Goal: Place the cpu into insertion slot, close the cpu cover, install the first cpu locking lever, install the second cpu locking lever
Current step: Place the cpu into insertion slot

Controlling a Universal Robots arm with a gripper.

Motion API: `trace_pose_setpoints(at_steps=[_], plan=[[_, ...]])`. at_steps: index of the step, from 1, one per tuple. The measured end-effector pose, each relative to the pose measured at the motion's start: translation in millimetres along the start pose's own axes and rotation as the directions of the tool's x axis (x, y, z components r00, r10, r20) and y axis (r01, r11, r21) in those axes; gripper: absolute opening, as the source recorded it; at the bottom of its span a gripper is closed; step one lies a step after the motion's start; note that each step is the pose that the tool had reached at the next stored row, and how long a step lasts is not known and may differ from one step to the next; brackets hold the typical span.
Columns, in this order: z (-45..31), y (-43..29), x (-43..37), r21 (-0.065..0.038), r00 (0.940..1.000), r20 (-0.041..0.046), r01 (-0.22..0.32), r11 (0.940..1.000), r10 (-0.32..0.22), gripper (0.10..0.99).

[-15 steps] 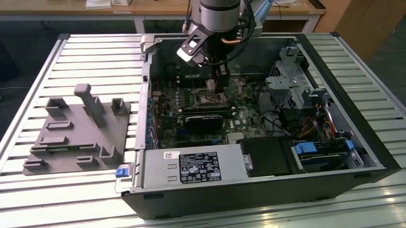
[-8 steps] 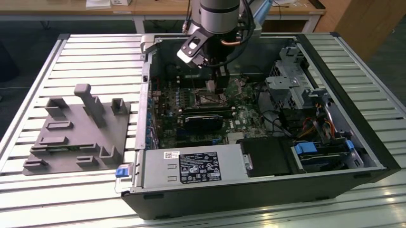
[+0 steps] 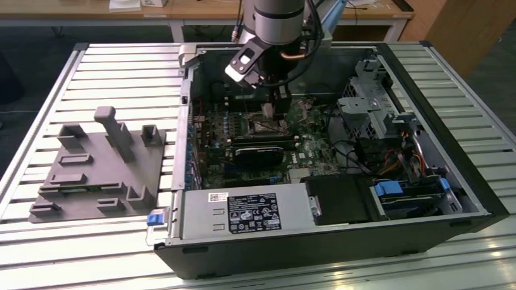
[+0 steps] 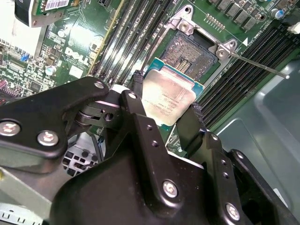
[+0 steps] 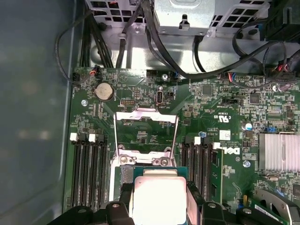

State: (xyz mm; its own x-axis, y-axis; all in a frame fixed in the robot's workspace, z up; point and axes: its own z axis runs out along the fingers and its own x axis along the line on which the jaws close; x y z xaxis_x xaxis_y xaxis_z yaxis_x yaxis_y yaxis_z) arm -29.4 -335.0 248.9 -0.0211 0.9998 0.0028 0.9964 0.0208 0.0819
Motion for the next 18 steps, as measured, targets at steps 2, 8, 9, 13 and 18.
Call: trace_pose_setpoints(at_steps=[2,8,9,13,18], plan=[[0.9,-0.1,0.0,0.000,1.0000,0.0000,0.000,1.0000,0.000,0.533],[4.4,-2.0,0.1,0.000,1.0000,0.0000,0.000,1.0000,0.000,0.533],[5.2,-2.3,0.3,0.000,1.0000,0.0000,0.000,1.0000,0.000,0.533],[8.1,-2.7,1.1,0.000,1.0000,-0.0001,0.000,1.0000,0.000,0.533],[11.9,-3.0,1.8,0.000,1.0000,-0.0001,0.000,1.0000,0.000,0.533]])
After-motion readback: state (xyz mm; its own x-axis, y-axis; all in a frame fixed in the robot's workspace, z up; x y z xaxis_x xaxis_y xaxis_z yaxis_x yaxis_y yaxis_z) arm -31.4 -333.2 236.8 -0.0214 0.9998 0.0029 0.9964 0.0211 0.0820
